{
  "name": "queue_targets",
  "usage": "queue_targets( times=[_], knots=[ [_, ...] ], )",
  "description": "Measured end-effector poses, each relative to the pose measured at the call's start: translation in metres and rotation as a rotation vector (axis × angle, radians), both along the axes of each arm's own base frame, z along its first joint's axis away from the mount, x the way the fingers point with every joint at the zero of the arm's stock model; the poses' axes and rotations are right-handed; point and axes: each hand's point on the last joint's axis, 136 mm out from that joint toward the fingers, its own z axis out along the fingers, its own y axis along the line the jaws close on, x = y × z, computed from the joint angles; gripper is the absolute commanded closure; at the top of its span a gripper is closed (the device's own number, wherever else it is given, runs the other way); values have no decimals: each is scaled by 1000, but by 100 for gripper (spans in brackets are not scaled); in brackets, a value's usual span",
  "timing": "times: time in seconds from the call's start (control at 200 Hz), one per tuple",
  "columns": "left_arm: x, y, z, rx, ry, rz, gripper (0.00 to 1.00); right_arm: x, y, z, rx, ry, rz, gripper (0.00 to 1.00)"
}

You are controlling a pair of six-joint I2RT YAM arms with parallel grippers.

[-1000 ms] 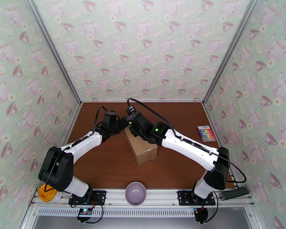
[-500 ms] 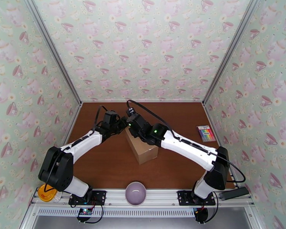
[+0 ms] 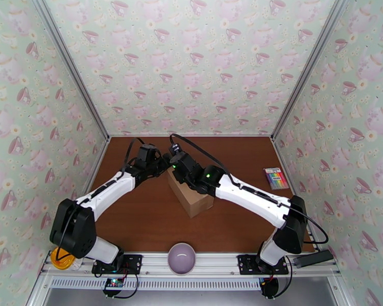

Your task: Unpack the express box

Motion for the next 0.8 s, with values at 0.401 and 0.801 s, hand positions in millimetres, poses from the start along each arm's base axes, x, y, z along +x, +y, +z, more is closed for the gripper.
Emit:
queue_targets(
  times=[0.401, 0.801],
  knots=[
    [1, -12, -3, 7, 8, -38, 27, 1, -3, 1, -24, -12, 3, 100],
    [7, -16, -23, 20, 38, -39, 28, 1, -4, 1, -28, -15, 2, 100]
  ],
)
